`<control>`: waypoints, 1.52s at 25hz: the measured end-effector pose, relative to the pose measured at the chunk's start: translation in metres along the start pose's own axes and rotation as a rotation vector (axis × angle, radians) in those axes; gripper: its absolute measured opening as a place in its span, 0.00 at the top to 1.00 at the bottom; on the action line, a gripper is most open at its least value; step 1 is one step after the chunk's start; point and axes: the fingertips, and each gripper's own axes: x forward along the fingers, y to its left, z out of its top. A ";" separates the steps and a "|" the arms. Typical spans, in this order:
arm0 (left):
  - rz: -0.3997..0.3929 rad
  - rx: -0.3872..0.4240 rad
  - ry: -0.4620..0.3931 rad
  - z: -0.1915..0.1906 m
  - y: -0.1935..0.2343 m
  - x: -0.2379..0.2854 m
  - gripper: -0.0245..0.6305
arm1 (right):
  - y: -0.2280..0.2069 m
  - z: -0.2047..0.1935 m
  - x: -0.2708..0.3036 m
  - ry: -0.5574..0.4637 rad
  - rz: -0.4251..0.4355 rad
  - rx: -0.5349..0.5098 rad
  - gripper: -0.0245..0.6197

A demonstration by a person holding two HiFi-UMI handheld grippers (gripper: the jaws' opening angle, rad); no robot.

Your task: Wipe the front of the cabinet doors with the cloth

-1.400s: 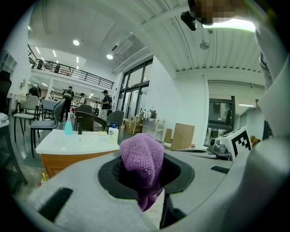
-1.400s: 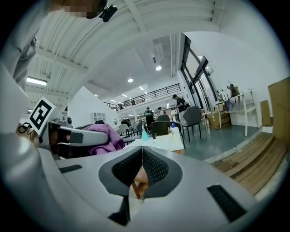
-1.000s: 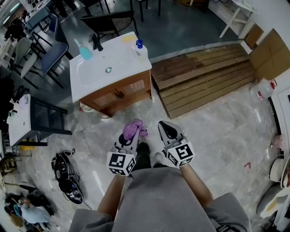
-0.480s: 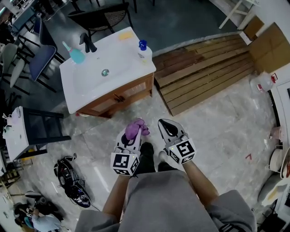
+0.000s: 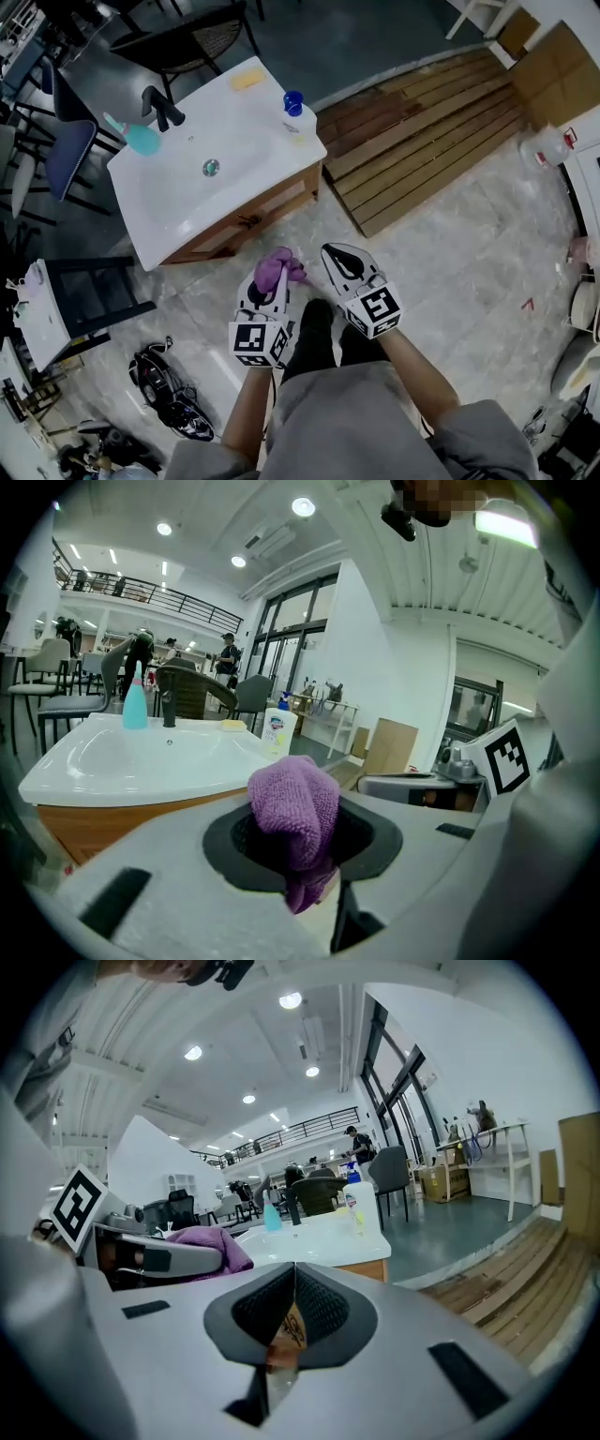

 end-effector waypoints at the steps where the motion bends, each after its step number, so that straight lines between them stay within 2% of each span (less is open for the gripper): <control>1: 0.004 0.004 0.005 -0.003 0.003 0.004 0.82 | -0.003 -0.003 0.004 0.001 0.000 0.001 0.95; 10: 0.075 0.041 0.013 -0.034 0.018 0.045 0.82 | -0.044 -0.030 0.029 -0.008 0.039 0.001 0.95; 17: 0.185 0.065 -0.010 -0.057 0.039 0.071 0.82 | -0.070 -0.056 0.045 -0.027 0.104 -0.004 0.95; 23: 0.269 0.068 -0.011 -0.089 0.057 0.083 0.82 | -0.076 -0.085 0.055 -0.021 0.154 -0.014 0.95; 31: 0.337 0.106 -0.024 -0.116 0.087 0.092 0.82 | -0.080 -0.117 0.082 -0.038 0.146 0.007 0.95; 38: 0.374 0.085 -0.037 -0.126 0.112 0.095 0.82 | -0.071 -0.130 0.099 -0.046 0.140 0.018 0.95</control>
